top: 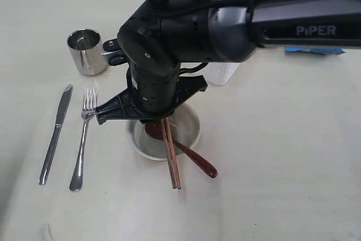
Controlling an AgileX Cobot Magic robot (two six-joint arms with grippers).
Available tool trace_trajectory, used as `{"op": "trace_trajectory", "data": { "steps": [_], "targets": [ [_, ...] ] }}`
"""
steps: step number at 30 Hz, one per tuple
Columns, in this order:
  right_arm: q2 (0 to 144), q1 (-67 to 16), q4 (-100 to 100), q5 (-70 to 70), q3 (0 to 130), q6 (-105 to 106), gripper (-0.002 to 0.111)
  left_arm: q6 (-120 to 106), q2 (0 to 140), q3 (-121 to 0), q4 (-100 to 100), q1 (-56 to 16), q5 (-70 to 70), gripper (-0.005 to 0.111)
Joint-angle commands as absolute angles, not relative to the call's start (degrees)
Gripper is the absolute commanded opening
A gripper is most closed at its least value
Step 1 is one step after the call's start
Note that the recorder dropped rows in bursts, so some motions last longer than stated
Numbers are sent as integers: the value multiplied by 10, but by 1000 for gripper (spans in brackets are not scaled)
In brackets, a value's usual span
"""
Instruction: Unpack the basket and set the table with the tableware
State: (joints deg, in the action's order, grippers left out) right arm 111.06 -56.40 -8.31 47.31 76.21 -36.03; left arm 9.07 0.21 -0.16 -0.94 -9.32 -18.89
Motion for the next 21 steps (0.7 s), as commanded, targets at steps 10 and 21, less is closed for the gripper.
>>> {"op": "trace_trajectory", "data": {
  "steps": [10,21],
  "targets": [
    [1081,-548,-77,457,766,-350,4,90,0,0,-11,-93,-184,0],
    [914,-444,-158,485,766,-255,4,90,0,0,-11,-93,-182,0]
  ]
}}
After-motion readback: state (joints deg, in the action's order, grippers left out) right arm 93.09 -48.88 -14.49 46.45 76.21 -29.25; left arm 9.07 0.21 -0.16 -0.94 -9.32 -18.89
